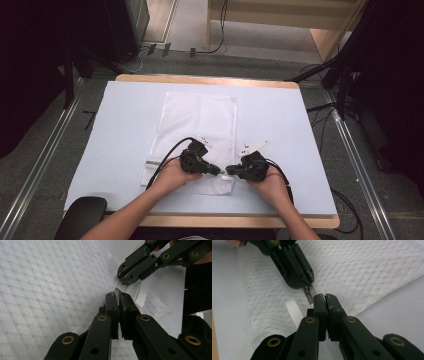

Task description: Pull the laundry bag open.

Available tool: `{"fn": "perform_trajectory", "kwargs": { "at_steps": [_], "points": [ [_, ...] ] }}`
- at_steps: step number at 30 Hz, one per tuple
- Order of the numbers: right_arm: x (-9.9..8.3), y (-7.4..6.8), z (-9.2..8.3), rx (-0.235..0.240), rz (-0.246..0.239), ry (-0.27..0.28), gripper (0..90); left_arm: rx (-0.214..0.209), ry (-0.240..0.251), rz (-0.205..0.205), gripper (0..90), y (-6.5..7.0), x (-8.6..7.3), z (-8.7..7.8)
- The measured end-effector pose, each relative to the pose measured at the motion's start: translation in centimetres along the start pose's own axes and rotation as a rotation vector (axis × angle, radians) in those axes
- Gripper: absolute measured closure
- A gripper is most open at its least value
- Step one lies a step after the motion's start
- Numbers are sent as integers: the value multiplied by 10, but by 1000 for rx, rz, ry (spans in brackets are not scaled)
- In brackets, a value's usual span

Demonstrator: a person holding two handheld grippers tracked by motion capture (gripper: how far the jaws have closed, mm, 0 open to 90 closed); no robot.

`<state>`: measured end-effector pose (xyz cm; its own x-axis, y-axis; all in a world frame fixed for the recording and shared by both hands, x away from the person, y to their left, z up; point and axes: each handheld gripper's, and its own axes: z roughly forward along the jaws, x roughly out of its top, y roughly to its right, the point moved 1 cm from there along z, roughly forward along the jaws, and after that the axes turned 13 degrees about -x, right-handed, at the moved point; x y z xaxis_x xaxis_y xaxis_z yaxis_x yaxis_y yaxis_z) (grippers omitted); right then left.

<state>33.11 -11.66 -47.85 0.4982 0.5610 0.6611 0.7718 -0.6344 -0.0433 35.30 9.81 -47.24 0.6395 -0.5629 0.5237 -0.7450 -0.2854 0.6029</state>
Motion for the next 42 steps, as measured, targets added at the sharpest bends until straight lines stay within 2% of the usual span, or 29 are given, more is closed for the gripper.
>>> {"fn": "perform_trajectory", "kwargs": {
  "at_steps": [8,23,37,42],
  "points": [
    [1,2,1,9,-9,0,895,2,4,-30,881,-5,-5,-17],
    [3,4,2,34,-5,-21,895,16,25,-82,880,-14,-26,-56],
    [4,6,3,48,-5,-20,894,35,46,-125,879,-18,-44,-87],
    [4,6,2,49,-8,-29,895,56,43,-142,879,-20,-51,-95]
  ]
}}
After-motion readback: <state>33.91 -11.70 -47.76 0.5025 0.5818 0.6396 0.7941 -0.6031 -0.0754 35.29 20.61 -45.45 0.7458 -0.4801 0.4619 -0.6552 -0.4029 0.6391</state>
